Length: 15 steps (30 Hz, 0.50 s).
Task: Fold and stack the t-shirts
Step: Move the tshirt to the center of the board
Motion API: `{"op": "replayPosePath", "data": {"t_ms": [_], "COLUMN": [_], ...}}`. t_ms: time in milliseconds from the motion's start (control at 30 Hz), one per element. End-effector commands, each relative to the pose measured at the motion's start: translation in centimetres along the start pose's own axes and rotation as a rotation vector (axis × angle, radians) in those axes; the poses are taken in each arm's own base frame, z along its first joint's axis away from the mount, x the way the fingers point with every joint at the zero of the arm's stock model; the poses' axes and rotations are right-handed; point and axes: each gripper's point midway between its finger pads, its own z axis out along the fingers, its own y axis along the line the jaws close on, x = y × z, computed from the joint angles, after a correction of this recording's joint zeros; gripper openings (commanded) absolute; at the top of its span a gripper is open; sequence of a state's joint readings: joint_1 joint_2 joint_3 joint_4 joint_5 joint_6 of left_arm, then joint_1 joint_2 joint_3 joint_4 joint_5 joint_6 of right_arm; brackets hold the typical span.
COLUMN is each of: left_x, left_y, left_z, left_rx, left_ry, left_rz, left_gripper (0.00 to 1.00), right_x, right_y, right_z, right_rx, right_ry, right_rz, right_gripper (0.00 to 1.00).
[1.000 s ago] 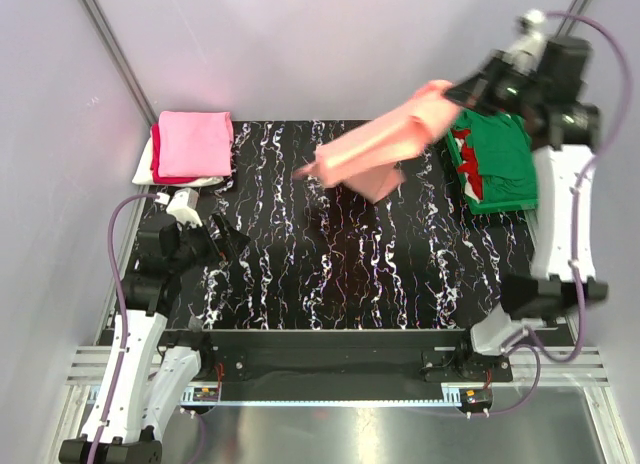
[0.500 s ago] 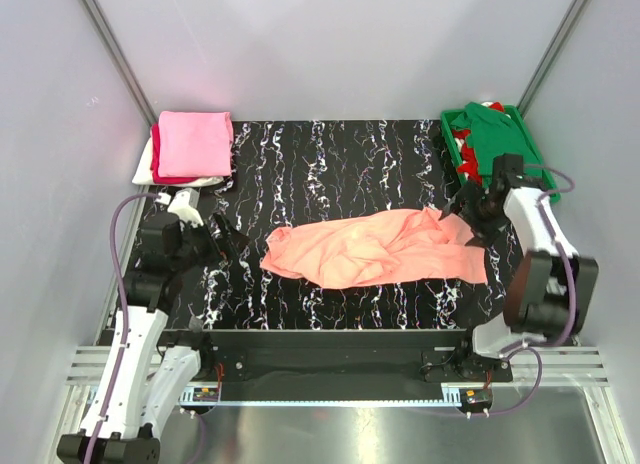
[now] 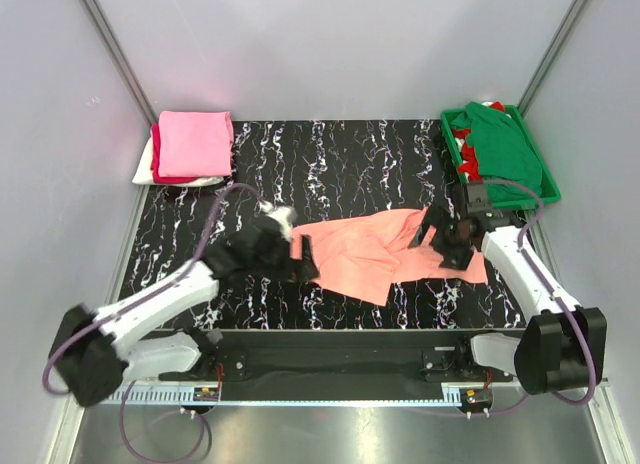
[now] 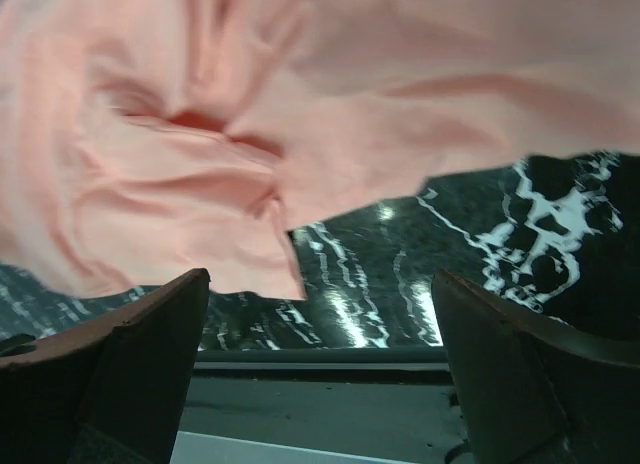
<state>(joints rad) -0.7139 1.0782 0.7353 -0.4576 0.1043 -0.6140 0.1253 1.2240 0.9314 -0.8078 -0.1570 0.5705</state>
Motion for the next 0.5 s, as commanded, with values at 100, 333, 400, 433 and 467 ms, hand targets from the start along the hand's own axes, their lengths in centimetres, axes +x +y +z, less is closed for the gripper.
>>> {"op": "replayPosePath", "data": {"t_ms": [100, 333, 400, 433, 467], "left_x": [0.4, 5.2, 5.4, 5.7, 6.2], "left_y": [-9.5, -14.7, -14.5, -15.4, -15.1], "left_z": [6.3, 12.6, 13.3, 14.0, 14.0], "left_rx": [0.081, 0.020, -0.041, -0.051, -0.085], "left_ry": [0.032, 0.217, 0.214, 0.218, 0.239], "left_rz": [0.002, 0.072, 0.104, 0.144, 0.175], "left_gripper": [0.94, 0.94, 0.95, 0.95, 0.95], "right_x": [-1.0, -3.1, -3.1, -3.2, -3.1], "right_y": [-0.9, 0.1, 0.0, 0.1, -0.1], "right_z": [-2.4, -8.1, -8.9, -9.2, -9.2], "right_rx": [0.029, 0.011, 0.013, 0.012, 0.019], "right_ry": [-0.140, -0.283, -0.296, -0.303, -0.302], "right_rz": [0.045, 0.038, 0.033, 0.030, 0.027], "right_gripper": [1.00, 1.00, 1.00, 1.00, 1.00]}}
